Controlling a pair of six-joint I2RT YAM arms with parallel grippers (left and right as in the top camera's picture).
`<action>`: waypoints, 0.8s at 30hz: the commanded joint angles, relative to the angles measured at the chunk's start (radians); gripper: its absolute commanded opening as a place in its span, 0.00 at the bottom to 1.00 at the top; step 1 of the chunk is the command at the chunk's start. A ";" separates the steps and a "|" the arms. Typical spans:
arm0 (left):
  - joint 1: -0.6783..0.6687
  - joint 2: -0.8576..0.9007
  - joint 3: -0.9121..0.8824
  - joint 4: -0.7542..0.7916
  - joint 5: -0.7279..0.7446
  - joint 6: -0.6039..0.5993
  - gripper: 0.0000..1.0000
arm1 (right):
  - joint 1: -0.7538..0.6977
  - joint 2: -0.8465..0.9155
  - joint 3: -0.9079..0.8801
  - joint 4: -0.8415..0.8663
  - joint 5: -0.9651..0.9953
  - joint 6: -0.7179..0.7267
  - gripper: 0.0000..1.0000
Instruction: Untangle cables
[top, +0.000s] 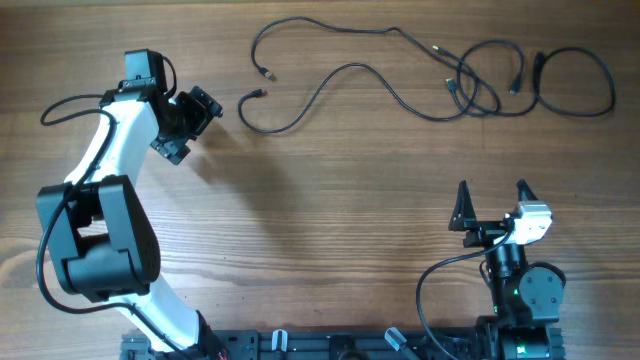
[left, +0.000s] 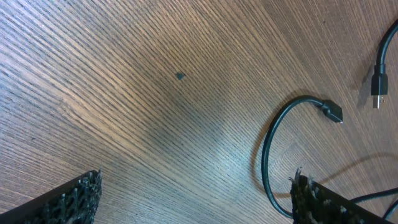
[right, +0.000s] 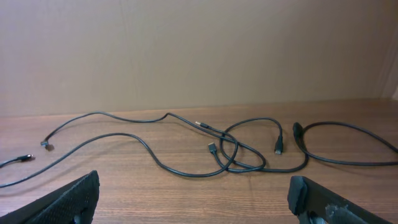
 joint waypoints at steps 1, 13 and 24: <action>0.005 0.002 0.004 0.000 0.004 0.019 1.00 | 0.006 -0.010 -0.001 0.002 -0.002 -0.017 1.00; -0.082 0.002 0.004 0.000 0.004 0.019 1.00 | 0.006 -0.010 -0.001 0.002 -0.002 -0.018 1.00; -0.285 0.002 0.004 0.000 0.004 0.019 1.00 | 0.006 -0.010 -0.001 0.002 -0.002 -0.018 1.00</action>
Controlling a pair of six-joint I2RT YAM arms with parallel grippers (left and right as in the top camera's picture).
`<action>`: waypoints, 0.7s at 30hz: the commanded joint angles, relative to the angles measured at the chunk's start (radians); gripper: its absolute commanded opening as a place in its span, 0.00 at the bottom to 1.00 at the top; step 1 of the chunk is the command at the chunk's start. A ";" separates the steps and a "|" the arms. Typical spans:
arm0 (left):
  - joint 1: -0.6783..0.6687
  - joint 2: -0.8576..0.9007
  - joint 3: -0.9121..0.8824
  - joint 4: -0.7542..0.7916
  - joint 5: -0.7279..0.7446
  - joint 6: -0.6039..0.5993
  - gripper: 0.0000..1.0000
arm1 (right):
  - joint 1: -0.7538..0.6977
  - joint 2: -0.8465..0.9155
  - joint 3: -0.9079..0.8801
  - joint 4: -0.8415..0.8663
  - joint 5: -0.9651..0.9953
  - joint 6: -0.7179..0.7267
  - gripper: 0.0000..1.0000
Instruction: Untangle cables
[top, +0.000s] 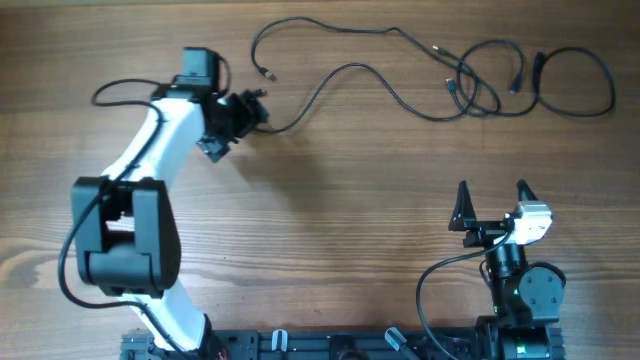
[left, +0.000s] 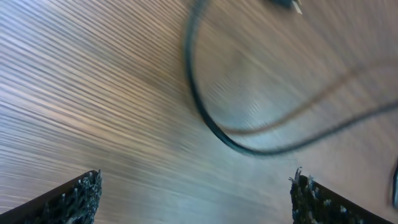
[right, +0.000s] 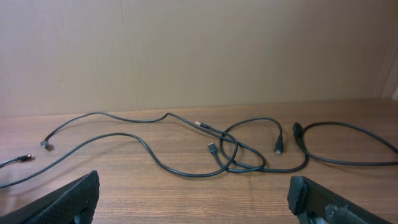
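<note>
Several thin black cables lie along the table's far side. They knot together at the tangle (top: 478, 85), (right: 245, 152). A closed loop (top: 575, 82) lies far right. One long cable (top: 345, 72) runs left and ends in a curved bend under my left gripper (top: 243, 112), which is open and low over it. In the blurred left wrist view that bend (left: 242, 140) lies ahead of the spread fingers, with nothing between them. My right gripper (top: 492, 195) is open near the front right, well short of the cables.
Loose plugs lie at the cable ends (top: 265, 72), (top: 437, 47). The wooden table (top: 330, 220) stretches bare between both arms. A plain beige wall (right: 199, 50) stands behind the table's far edge. The arm bases and a black rail sit at the front edge.
My left gripper has moved right, from beside the cable's left end to over its curved bend. The bend fills more of the left wrist view. The right arm has not moved.
</note>
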 joint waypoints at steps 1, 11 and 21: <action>-0.071 0.002 0.004 0.000 0.000 0.019 1.00 | 0.006 -0.010 -0.001 0.002 -0.002 -0.018 1.00; -0.206 0.000 0.004 -0.013 -0.024 0.019 1.00 | 0.006 -0.010 -0.001 0.002 -0.002 -0.017 1.00; -0.310 -0.242 0.004 0.092 -0.114 0.298 1.00 | 0.006 -0.010 -0.001 0.002 -0.002 -0.018 1.00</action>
